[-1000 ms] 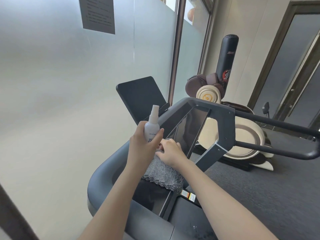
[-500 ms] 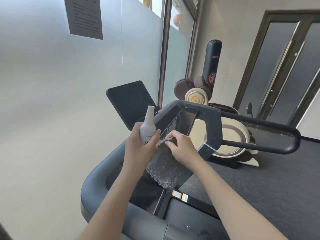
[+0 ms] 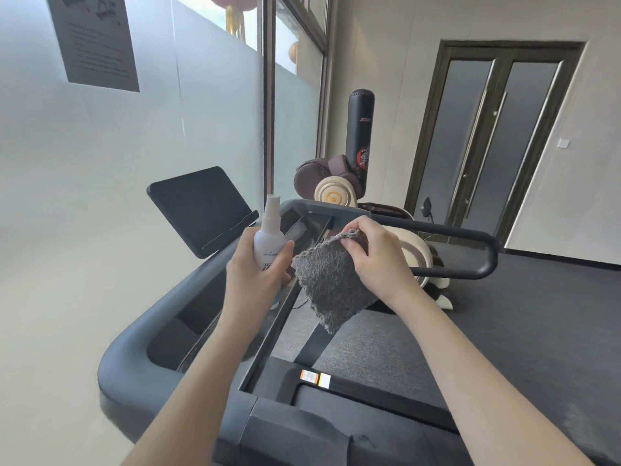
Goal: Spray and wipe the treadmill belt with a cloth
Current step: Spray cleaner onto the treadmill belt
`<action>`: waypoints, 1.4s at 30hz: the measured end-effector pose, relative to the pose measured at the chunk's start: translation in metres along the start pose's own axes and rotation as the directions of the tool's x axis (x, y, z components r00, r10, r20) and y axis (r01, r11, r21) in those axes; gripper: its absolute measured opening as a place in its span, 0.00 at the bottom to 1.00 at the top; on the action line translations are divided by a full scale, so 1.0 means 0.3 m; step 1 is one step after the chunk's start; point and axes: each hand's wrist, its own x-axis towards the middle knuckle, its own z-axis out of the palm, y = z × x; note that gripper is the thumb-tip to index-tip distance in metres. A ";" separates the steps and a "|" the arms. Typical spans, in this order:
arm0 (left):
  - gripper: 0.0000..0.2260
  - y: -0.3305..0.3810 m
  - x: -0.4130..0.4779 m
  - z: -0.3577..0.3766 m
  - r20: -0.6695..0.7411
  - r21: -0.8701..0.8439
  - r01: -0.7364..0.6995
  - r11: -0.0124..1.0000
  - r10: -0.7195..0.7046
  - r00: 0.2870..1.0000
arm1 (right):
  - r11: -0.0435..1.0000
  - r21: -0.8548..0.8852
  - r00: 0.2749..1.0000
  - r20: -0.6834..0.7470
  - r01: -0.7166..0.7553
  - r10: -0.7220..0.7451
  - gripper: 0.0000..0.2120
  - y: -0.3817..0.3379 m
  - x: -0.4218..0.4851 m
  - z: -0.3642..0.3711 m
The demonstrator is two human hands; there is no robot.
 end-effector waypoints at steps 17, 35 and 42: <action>0.07 0.338 -0.467 0.152 -0.010 0.008 -0.006 1.000 0.006 1.000 | 0.994 -0.004 0.992 -0.065 0.106 -0.106 0.03 -0.004 -0.438 -0.594; 0.10 0.040 -1.051 0.067 0.083 0.011 0.100 0.995 -0.101 0.991 | 0.998 0.015 0.998 -0.010 -0.065 0.065 0.03 0.125 -1.115 -0.502; 0.15 -0.305 -1.316 0.093 0.100 0.016 0.162 0.987 -0.162 0.982 | 0.995 0.032 0.995 -0.027 -0.099 0.100 0.02 0.297 -1.405 -0.293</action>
